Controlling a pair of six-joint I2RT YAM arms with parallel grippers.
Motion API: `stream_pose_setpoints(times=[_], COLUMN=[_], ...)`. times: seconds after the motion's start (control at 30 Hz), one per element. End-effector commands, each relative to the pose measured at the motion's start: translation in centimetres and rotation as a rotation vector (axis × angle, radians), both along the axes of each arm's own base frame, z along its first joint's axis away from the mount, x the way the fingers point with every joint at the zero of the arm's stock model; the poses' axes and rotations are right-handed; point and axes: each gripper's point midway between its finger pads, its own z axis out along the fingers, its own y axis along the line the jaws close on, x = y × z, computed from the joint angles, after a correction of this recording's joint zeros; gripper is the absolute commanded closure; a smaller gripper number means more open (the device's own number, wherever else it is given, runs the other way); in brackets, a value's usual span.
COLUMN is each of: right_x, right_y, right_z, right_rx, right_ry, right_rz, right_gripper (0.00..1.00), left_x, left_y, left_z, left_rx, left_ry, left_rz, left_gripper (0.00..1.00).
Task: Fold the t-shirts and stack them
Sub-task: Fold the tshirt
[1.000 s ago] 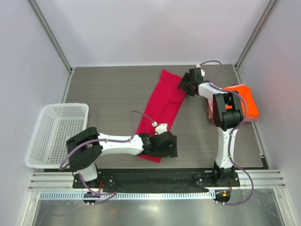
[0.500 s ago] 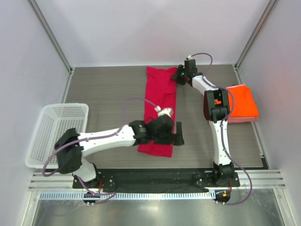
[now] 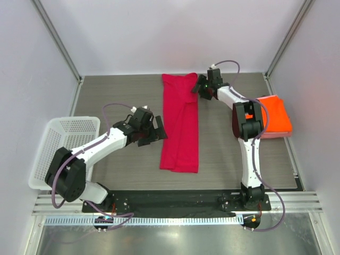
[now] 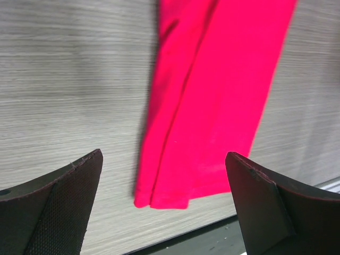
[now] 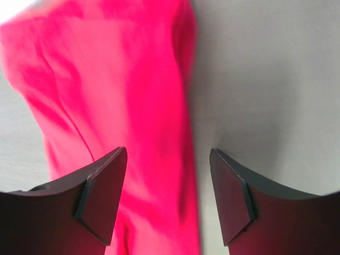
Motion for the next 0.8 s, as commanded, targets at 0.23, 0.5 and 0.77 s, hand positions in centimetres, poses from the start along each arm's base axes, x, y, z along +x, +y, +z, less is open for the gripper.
stream_pose_setpoints(times=[0.23,0.5,0.77], right_x=[-16.6,-29.7,-34.8], right_y=[-0.2,4.9,8.6], right_z=[8.7,5.8,5.1], right_rx=[-0.144,-0.152,-0.130], right_ry=[-0.051,0.048,0.073], right_rz=[0.051,0.207,0.303], right_gripper=[0.36,0.51,0.56], left_x=[-2.8,-6.9,-8.4], left_y=[0.5,1.1,0.9], left_z=[-4.6,-5.9,-6.1], left_rx=[-0.066,-0.156,-0.184], left_ry=[0.094,0.138,0.150], left_rz=[-0.052,-0.051,-0.062], left_gripper=[0.17,0.36,0.46])
